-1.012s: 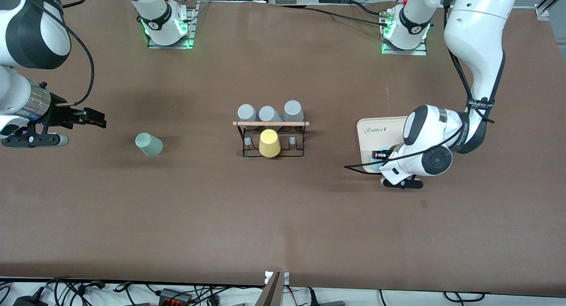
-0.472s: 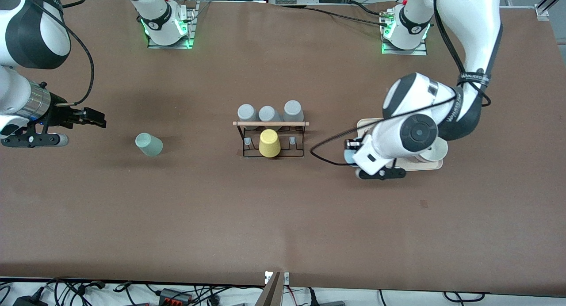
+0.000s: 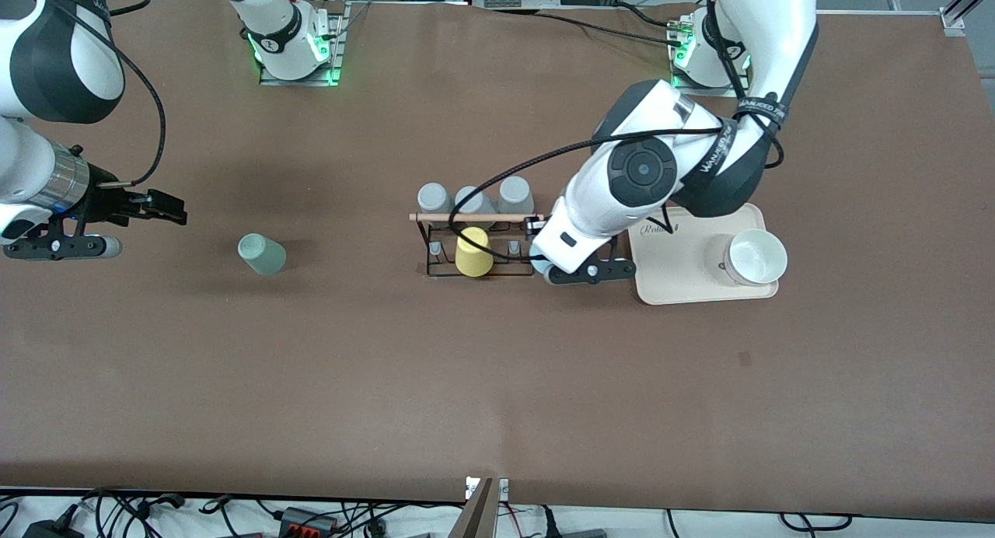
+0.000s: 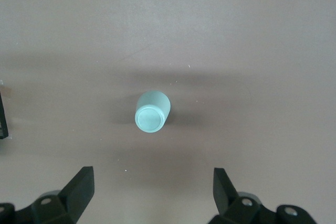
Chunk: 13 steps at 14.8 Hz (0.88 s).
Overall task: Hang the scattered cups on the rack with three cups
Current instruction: 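Lift the light-blue cup and carry it to the black rack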
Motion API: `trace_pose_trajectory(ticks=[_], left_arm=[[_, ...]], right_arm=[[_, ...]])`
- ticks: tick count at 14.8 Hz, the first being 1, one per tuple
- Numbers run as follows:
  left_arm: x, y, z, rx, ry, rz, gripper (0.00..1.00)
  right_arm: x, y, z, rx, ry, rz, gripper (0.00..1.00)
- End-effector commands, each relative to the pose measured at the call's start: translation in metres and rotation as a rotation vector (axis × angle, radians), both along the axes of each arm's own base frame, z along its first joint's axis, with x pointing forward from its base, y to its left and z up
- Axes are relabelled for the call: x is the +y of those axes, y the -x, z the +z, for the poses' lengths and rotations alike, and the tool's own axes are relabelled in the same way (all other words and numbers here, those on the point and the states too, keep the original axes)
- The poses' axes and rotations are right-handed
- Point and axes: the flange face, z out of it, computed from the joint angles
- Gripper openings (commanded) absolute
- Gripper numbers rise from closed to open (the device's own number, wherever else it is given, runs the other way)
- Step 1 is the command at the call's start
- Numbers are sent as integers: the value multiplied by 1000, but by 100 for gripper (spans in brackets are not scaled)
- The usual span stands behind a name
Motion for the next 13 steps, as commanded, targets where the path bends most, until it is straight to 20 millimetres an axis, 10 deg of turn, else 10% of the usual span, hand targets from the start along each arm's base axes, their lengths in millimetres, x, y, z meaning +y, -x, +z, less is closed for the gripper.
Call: trace_pose_trajectory(ticks=[1, 13], left_arm=[[-5, -8, 1, 19, 26, 45, 21], [-41, 7, -32, 46, 23, 41, 22]], right_arm=[[-3, 2, 0, 7, -3, 8, 100], [-7, 2, -1, 8, -2, 3, 100]])
